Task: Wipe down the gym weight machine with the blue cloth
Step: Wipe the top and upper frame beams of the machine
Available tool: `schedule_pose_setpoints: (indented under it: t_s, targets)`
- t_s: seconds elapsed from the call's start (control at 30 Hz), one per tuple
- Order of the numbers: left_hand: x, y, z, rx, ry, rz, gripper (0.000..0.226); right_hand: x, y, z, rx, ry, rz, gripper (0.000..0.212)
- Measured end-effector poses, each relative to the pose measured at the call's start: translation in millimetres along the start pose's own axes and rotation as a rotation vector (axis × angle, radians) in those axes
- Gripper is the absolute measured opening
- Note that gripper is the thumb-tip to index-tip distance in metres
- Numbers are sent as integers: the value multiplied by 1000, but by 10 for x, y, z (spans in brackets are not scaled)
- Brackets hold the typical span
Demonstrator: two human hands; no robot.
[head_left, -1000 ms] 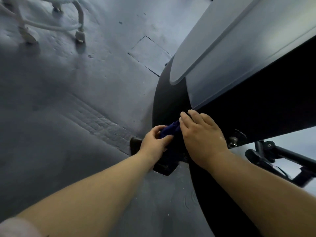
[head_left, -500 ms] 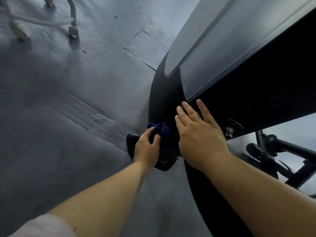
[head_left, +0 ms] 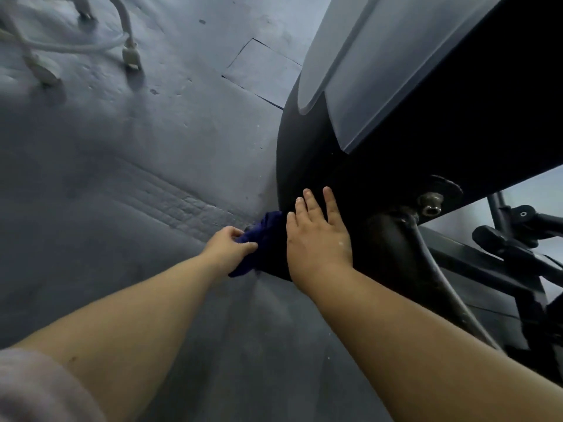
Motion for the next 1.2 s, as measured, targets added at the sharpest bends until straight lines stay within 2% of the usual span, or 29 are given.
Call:
schedule_pose_setpoints:
  t_s: [0.1, 0.27, 0.33, 0.4, 0.47, 0.53, 0.6, 0.67, 0.73, 0.8, 0.83, 0.87, 0.97, 1.1, 1.2]
  targets:
    - [41, 123, -48, -55, -55, -47, 22, -281, -316, -208, 13, 26, -285, 73]
    - [-152, 140, 15, -92, -36, -257, 42, -899, -958, -507, -8, 86, -801, 76]
    - [-294, 113, 20, -111, -10, -202, 43, -1060, -1153, -609, -6, 22, -1061, 75]
    - [-420, 146, -21, -89, -1, -104, 40, -1158, -1285, -703, 41, -45, -1160, 66]
    - [-503, 295, -98, 42, -61, -188, 38, -1211, -1352, -772, 105, -66, -1112, 53]
    - [-632, 468, -186, 153, -117, -535, 51, -1186, -1291, -796, 231, -88, -1016, 43]
    - [-840, 534, -236, 52, -59, -869, 78, -1073, -1142, -831, 409, -143, -924, 33]
    - [-1036, 509, -211, -127, 61, -1031, 98, -992, -1048, -968, 456, -135, -795, 30]
    - [-1092, 467, -187, -196, 93, -1095, 105, -997, -1073, -1128, 339, -121, -657, 33]
    - [-1061, 442, -154, -201, 90, -1126, 108, -1038, -1200, -1220, 197, -129, -618, 44]
    - [-1040, 432, -143, -203, 84, -1136, 108, -1060, -1261, -1222, 182, -111, -591, 48]
    - [-1032, 436, -136, -206, 77, -1139, 107, -1089, -1306, -1210, 205, -72, -543, 48]
    - [-1043, 468, -144, -215, 51, -1119, 105, -1090, -1374, -1113, 323, 26, -411, 30]
    - [-1021, 492, -171, -153, 8, -1138, 91, -1137, -1540, -985, 412, 7, -426, 34]
    - [-981, 409, -127, -100, -159, -1220, 88, -1154, -1640, -860, 474, -7, -512, 37]
Point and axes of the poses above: each hand's wrist, its own z-axis away from the middle knuckle, its own y-axis out of the back of the hand, x = y × z, the point moved 5 cm from there along -z, towards the middle knuckle, and after that the axes turned 4 degrees about y, right-handed, at the moved point
